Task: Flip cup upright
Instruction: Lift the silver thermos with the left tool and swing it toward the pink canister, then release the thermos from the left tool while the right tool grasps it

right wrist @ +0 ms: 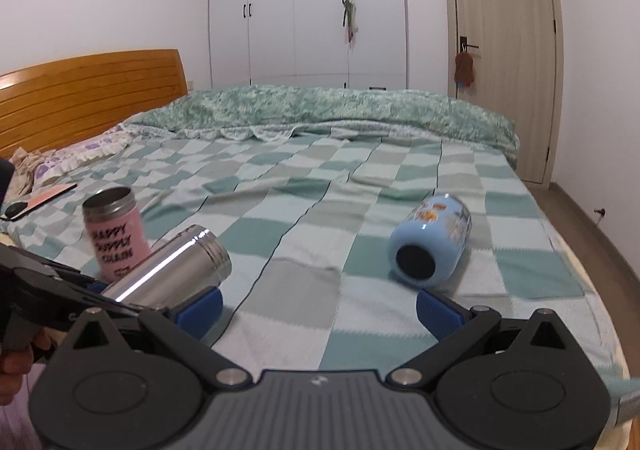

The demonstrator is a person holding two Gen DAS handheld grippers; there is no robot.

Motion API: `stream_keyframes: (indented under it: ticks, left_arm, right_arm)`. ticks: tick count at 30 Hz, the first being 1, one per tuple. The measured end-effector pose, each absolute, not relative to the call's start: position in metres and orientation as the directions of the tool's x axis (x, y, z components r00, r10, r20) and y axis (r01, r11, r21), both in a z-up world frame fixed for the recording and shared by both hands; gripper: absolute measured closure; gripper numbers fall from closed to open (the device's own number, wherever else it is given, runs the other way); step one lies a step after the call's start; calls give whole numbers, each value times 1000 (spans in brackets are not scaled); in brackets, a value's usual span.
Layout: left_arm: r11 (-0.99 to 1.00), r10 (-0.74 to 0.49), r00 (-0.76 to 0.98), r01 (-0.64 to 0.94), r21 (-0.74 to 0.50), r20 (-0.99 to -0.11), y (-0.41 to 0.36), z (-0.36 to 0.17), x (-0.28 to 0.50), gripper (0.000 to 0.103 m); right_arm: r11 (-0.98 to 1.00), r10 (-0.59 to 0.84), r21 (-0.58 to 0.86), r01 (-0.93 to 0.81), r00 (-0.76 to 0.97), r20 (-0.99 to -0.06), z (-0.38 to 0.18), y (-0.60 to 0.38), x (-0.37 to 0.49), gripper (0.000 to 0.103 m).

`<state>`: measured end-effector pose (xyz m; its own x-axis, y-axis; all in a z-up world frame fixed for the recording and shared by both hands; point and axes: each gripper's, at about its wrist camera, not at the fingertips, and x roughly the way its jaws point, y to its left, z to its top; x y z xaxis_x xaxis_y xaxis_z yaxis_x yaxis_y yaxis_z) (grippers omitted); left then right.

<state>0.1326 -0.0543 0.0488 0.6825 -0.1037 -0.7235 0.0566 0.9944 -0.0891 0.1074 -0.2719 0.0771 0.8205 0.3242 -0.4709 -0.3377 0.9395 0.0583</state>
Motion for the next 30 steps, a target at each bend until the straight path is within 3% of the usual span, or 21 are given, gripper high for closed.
stream_keyframes:
  ticks: [14,16,18,30]
  left_arm:
    - [994,-100,687,30,-109,-720,-39,31,122,39]
    - [994,-103,693,49,-97,-713,-39,33,121,27]
    - [993,-120,711,79,-91,-693,-40,39,116,0]
    - [987,-101,774,156,34,-625,-12,75,94,0]
  right_arm:
    - [945,300,46,-324,801,-518,64,-259,94,0]
    - [946,298,47,-322,801,-520,64,-260,95,0]
    - [947,297,48,-319,802,-519,64,-260,96,0]
    - [934,325,39,-356,797,-509,80,-232,102,0]
